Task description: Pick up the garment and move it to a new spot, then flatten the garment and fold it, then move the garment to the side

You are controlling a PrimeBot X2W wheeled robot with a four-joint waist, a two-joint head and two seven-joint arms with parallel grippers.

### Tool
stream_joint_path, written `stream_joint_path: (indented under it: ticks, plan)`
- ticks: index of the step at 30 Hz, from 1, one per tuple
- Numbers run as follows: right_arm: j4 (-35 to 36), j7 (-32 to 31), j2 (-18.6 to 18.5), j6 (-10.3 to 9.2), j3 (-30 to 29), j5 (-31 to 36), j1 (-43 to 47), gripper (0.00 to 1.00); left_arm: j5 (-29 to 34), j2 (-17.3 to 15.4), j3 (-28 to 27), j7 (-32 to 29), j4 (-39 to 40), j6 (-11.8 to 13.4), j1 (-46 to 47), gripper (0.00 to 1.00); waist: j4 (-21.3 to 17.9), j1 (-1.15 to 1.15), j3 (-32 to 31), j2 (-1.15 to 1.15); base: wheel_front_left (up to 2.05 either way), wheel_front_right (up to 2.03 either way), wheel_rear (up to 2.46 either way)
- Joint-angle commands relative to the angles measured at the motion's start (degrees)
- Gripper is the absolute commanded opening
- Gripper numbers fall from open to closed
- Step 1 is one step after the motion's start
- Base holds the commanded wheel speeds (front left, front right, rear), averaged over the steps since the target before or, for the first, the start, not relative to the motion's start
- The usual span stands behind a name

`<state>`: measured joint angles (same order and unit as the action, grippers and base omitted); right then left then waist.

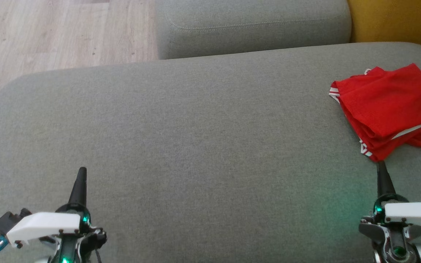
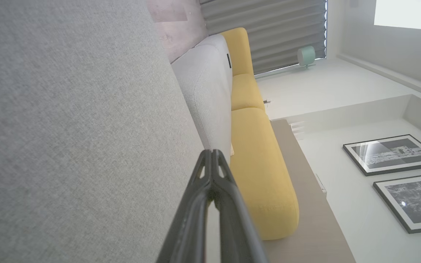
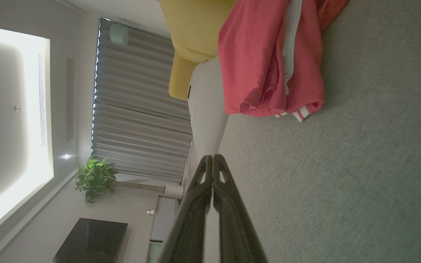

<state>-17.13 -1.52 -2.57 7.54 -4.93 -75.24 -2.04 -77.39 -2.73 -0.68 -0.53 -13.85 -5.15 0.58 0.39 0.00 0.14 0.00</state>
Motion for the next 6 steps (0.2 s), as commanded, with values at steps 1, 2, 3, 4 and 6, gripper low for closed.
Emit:
stream_joint_path:
  ticks: [1,2,3,4,6]
  plan:
    - [2.44,-0.51,-0.56,-0.04,0.52,-2.02,-3.50,0.00,-1.71,-0.95,-1.91,-0.71,1.39,-0.74,3.48,0.00,-0.02,0.00,0.00,0.00,0.00,0.00,0.00]
    - [2.44,-0.51,-0.56,-0.04,0.52,-2.02,-3.50,0.00,-1.71,-0.95,-1.91,-0.71,1.39,-0.74,3.48,0.00,-0.02,0.00,0.00,0.00,0.00,0.00,0.00]
    - [2.47,-0.68,-0.56,-0.04,0.45,-2.63,-3.52,0.00,-2.27,-0.95,-2.02,-0.88,1.33,-0.80,3.56,0.00,-0.04,0.00,0.00,0.00,0.00,0.00,0.00]
    - [2.50,-0.85,-0.56,-0.04,0.37,-3.24,-3.55,0.00,-2.83,-0.96,-2.13,-1.05,1.27,-0.87,3.64,0.00,-0.05,0.00,0.01,0.00,0.00,0.00,0.00]
    - [2.55,-1.18,-0.56,-0.04,0.23,-4.45,-3.60,0.00,-3.96,-0.96,-2.35,-1.40,1.14,-1.00,3.81,0.00,-0.08,0.00,0.01,0.00,0.00,0.00,0.00]
